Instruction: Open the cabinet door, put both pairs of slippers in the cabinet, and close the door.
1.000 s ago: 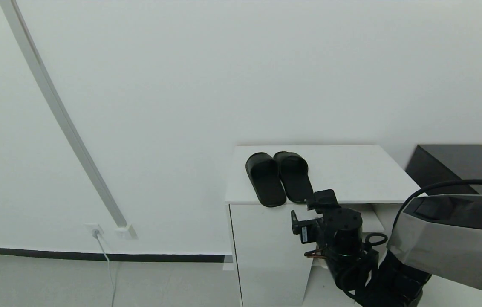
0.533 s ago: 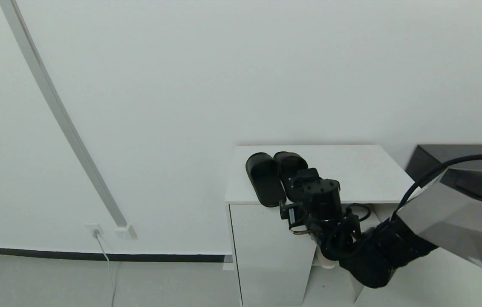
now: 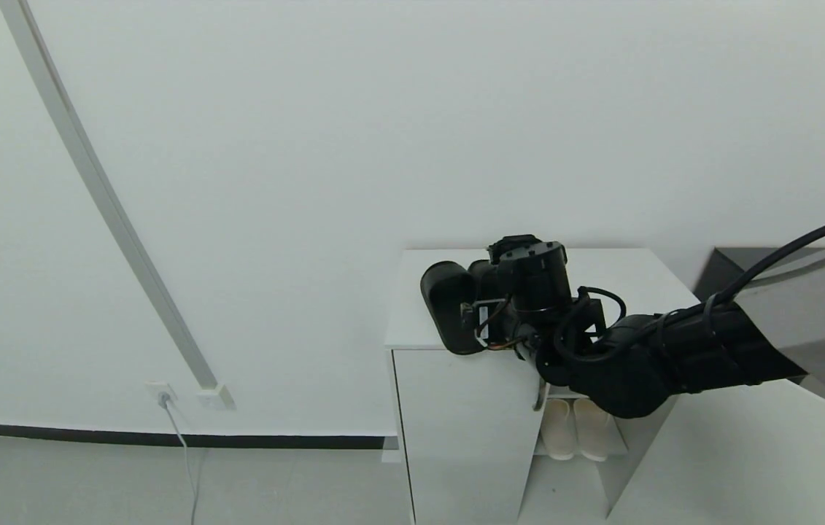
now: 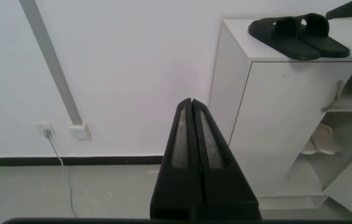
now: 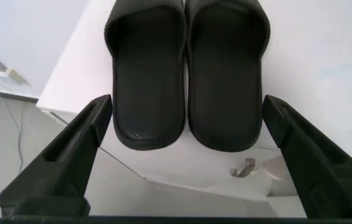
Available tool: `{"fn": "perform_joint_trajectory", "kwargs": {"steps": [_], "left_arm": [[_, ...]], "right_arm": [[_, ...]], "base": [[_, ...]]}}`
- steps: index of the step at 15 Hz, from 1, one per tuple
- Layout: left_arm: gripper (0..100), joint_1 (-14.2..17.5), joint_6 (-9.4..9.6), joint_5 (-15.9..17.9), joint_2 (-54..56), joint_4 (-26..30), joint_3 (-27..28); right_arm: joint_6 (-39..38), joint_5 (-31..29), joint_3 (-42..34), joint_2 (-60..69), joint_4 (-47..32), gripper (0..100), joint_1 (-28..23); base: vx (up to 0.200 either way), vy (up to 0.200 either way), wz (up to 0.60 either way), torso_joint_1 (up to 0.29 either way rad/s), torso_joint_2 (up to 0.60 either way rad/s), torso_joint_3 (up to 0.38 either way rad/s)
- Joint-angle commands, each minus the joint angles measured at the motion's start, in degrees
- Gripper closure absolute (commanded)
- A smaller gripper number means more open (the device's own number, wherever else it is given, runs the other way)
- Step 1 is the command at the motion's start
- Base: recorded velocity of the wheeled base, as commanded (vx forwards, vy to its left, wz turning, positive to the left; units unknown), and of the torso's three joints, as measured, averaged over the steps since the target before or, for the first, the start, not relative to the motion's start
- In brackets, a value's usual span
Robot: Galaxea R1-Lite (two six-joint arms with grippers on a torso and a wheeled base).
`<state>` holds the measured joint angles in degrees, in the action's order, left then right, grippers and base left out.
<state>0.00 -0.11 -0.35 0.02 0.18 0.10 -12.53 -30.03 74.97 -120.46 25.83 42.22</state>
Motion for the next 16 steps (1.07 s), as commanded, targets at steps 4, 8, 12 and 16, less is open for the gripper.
{"fn": "perform_joint_trajectory", "kwargs": {"steps": [4,8,12,16], "left_arm": [[100,0.00,0.11,0.09,-0.02,-0.01,-0.01],[100,0.00,0.02,-0.17,-0.02,-0.01,-0.01],[100,0.00,-0.07,-0.17,-0.02,-0.01,-0.01],[100,0.00,0.02,-0.17,-0.02,-0.01,-0.01]], "right_arm": [[-0.04,-0.03,-2.46,-2.06,1.94,0,1.55],[0.05,-0.12,-5.98,-3.73,6.95,0,1.73],[0.14,-0.38,-6.77,-3.82,8.27,0,1.73],[0.32,-0.21,-6.77,-5.93,10.91,0,1.55]], "base": [[0.200,0.000,0.00,0.004,0.00,0.005],[0.150,0.000,0.00,0.005,0.00,0.002],[0.000,0.000,0.00,0.000,0.00,0.000],[0.000,0.000,0.00,0.000,0.00,0.000]]}}
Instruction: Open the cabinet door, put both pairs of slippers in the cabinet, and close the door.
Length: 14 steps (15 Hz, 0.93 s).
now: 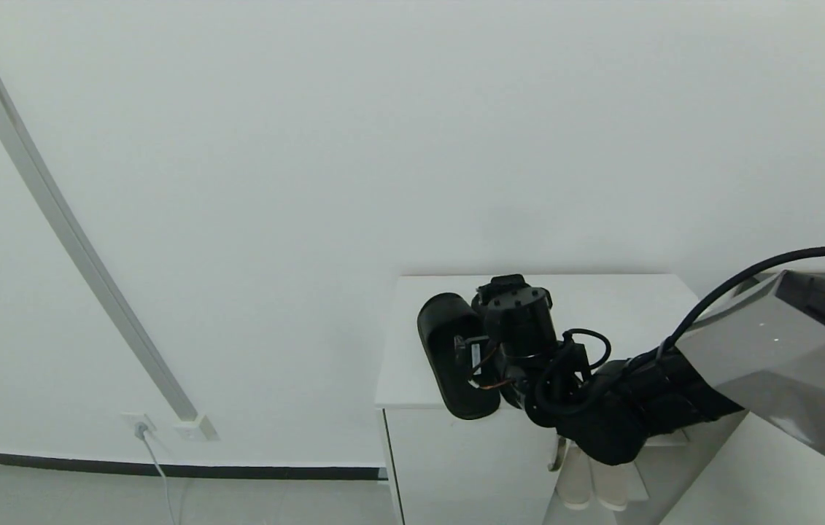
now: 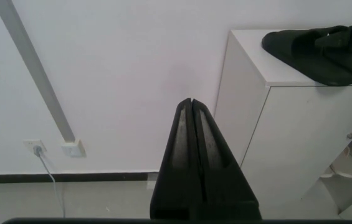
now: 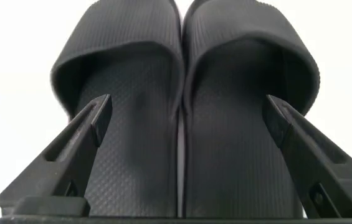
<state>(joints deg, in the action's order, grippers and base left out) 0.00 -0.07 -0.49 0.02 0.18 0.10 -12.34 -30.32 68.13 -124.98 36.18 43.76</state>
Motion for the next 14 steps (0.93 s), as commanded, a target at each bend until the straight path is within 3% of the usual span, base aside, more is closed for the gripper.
{"fn": "perform_joint_trajectory", "kwargs": {"steps": [1,14], "left_arm": [[100,0.00,-0.01,-0.04,-0.02,-0.01,-0.01],[100,0.00,-0.01,-0.13,-0.02,-0.01,-0.01]], "right_arm": [[0.30,0.08,0.33,-2.38,1.52,0,-0.08],[0.74,2.02,9.12,-8.62,1.52,0,-2.37]], "base": [[0.000,0.000,0.00,0.000,0.00,0.000],[0.000,0.000,0.00,0.000,0.00,0.000]]}}
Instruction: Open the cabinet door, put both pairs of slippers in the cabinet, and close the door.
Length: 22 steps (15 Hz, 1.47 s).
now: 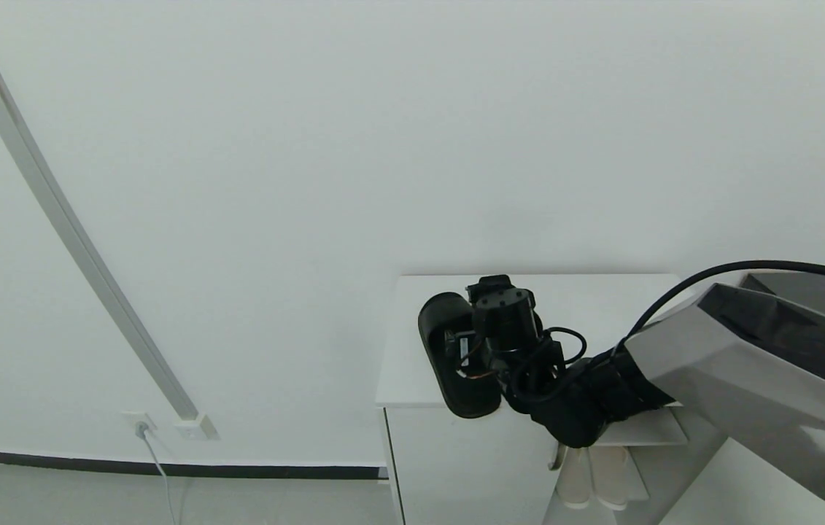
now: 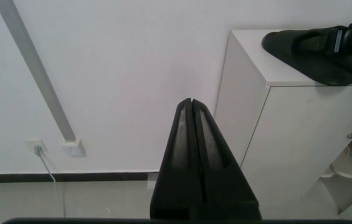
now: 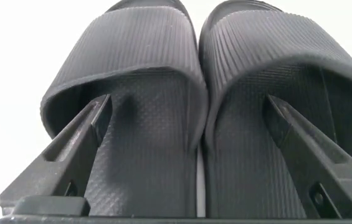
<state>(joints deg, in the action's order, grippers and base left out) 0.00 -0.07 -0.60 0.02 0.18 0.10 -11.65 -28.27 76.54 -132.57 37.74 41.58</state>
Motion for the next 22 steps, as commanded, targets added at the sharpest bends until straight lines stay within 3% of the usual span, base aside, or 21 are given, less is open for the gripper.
{"fn": "perform_joint_trajectory", "kwargs": {"steps": [1,8,9,17,22], "left_arm": [[100,0.00,-0.01,-0.02,-0.02,-0.01,-0.01],[100,0.00,-0.01,-0.02,-0.02,-0.01,-0.01],[100,0.00,-0.01,-0.11,-0.02,-0.01,-0.01],[100,0.00,-0.10,-0.11,-0.02,-0.01,-0.01],[100,0.00,-0.10,-0.28,-0.02,-0.01,-0.01]], "right_arm": [[0.40,0.58,2.12,-2.25,0.14,0,-0.89],[2.07,2.34,6.78,-5.77,0.31,0,-2.56],[2.16,2.34,7.48,-6.47,0.31,100,-2.65],[2.34,1.99,8.36,-5.59,0.05,100,-3.53],[2.43,1.81,4.40,0.21,-0.21,100,-3.61]], "base": [[0.000,0.000,0.00,0.000,0.00,0.000],[0.000,0.000,0.00,0.000,0.00,0.000],[0.000,0.000,0.00,0.000,0.00,0.000],[0.000,0.000,0.00,0.000,0.00,0.000],[0.000,0.000,0.00,0.000,0.00,0.000]]}}
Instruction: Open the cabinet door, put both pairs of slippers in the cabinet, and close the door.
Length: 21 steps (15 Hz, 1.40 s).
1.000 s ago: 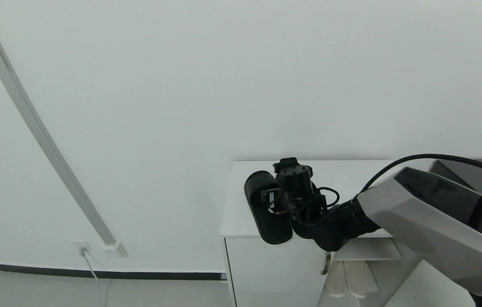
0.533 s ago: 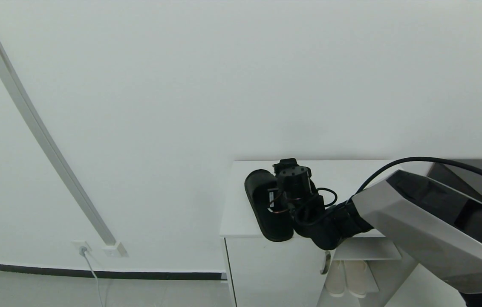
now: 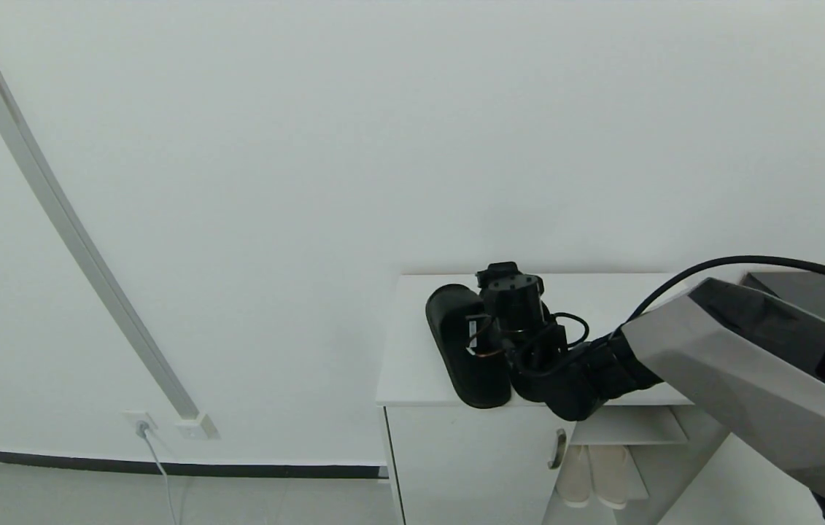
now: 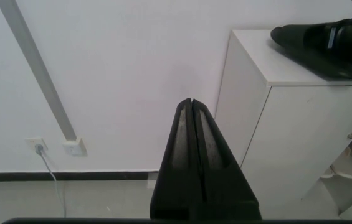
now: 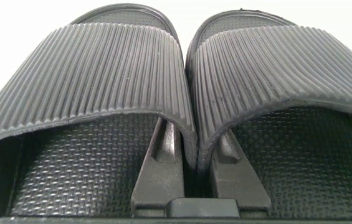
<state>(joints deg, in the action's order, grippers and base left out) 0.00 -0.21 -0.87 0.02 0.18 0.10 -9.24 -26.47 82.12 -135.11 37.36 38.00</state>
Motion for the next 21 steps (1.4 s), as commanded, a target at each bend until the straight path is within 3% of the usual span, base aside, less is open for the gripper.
{"fn": "perform_joint_trajectory", "kwargs": {"steps": [1,4,11,15,21], "left_arm": [[100,0.00,-0.06,-0.01,-0.02,-0.01,-0.01],[100,0.00,0.03,-0.01,-0.02,-0.01,-0.01],[100,0.00,0.03,0.07,-0.02,-0.01,-0.01],[100,0.00,0.03,0.07,-0.02,-0.01,-0.01],[100,0.00,-0.06,0.07,-0.02,-0.01,-0.01]], "right_arm": [[0.01,0.10,-4.16,6.08,-0.01,100,0.06],[0.28,1.24,-10.84,14.00,-0.10,100,0.59],[1.24,16.71,-27.27,31.05,-0.80,100,1.38],[6.52,17.50,-33.78,36.85,0.69,100,0.85],[7.22,17.76,-35.18,39.66,0.60,100,0.59]], "base": [[0.000,0.000,0.00,0.000,0.00,0.000],[0.000,0.000,0.00,0.000,0.00,0.000],[0.000,0.000,0.00,0.000,0.00,0.000],[0.000,0.000,0.00,0.000,0.00,0.000],[0.000,0.000,0.00,0.000,0.00,0.000]]}}
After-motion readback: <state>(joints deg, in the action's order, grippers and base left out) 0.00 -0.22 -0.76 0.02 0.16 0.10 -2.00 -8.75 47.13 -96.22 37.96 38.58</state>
